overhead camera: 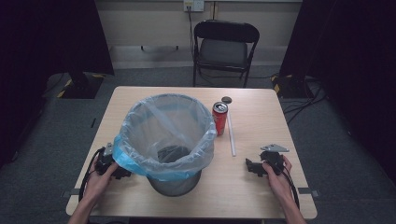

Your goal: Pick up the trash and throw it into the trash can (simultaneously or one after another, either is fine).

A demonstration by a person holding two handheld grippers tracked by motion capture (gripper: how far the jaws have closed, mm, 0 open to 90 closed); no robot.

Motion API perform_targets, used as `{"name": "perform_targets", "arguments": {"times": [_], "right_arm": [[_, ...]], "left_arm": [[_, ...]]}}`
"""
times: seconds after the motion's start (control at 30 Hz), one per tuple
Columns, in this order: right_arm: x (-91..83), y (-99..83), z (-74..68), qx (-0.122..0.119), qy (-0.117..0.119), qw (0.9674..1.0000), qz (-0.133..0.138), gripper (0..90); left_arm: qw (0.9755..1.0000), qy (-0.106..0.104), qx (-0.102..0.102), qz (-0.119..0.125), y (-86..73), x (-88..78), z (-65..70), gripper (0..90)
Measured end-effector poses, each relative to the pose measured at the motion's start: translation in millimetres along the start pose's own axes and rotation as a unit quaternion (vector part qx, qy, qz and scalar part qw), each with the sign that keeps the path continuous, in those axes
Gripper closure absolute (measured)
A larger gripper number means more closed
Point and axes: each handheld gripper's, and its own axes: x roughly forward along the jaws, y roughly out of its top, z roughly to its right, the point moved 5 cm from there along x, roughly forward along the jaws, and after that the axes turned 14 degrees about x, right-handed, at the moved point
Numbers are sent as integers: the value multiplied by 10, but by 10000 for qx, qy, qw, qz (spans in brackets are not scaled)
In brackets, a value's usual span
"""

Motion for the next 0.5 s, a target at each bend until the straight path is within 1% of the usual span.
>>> {"name": "perform_targets", "arguments": {"times": [0.2, 0.27, 0.3, 0.37, 0.43, 0.5], "right_arm": [[-4, -1, 1, -3, 4, 10000, -10, 90], [-9, 5, -7, -72, 80, 9999, 25, 140], [-15, 8, -11, -66, 84, 9999, 19, 171], [-38, 21, -13, -51, 1, 9999, 108, 271], [-63, 44, -7, -186, -76, 9996, 195, 244], [-92, 73, -4, -158, 7, 9995, 275, 251]], "left_arm": [[10000, -1, 1, -2, 0, 0, 0, 28], [10000, 2, 0, -3, 0, 0, 0, 28], [10000, 10, -9, -2, 0, -1, 1, 28], [10000, -2, -35, 1, 0, 0, 6, 29], [10000, -6, -45, 3, 1, 0, 8, 29], [10000, -8, -46, 4, 1, 0, 8, 29]]}}
